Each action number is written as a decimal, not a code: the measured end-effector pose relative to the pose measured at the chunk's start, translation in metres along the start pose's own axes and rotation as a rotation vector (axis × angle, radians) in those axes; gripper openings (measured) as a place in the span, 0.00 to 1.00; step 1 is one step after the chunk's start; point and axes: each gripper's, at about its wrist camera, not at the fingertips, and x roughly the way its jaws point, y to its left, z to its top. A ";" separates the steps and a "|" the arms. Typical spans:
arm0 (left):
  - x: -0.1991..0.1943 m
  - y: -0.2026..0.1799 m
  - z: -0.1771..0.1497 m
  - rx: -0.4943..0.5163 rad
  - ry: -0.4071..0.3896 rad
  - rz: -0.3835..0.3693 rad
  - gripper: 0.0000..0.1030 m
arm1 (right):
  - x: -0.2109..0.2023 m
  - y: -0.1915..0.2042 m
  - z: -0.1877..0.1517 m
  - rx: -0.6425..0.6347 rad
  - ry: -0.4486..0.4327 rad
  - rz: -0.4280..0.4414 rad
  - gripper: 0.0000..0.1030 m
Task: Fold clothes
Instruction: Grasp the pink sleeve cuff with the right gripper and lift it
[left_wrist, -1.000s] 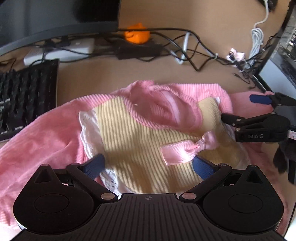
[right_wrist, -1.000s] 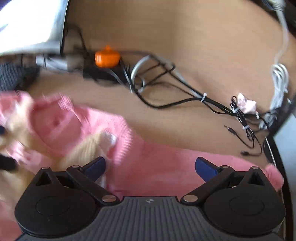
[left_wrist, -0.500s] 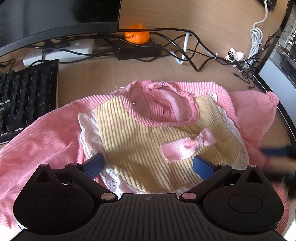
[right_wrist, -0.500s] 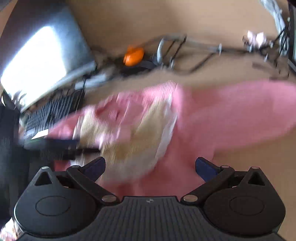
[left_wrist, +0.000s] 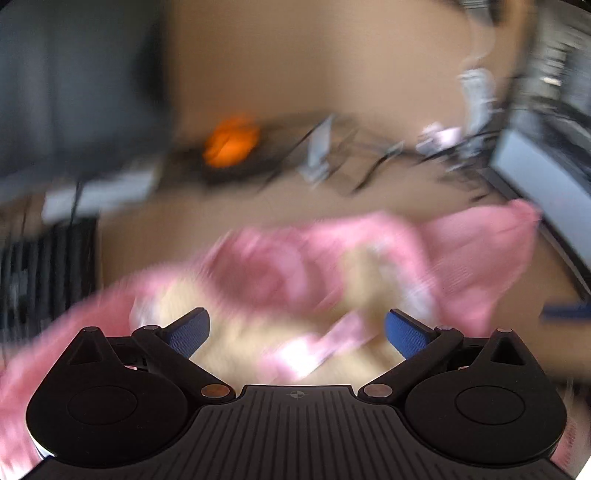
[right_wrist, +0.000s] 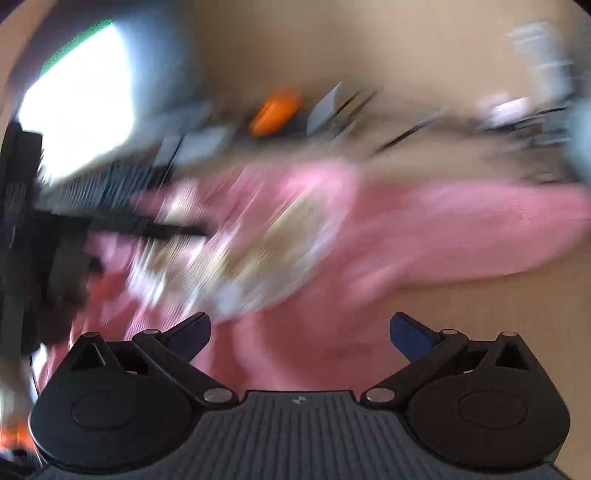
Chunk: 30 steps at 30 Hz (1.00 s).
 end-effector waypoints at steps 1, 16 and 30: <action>-0.001 -0.017 0.007 0.053 -0.029 -0.026 1.00 | -0.006 -0.016 0.002 0.028 -0.050 -0.097 1.00; 0.096 -0.207 0.009 0.430 -0.001 -0.158 0.88 | 0.054 -0.129 0.034 0.263 -0.097 -0.363 0.36; 0.132 -0.224 0.016 0.422 0.049 -0.147 0.67 | 0.084 -0.154 0.044 0.238 -0.145 -0.233 0.60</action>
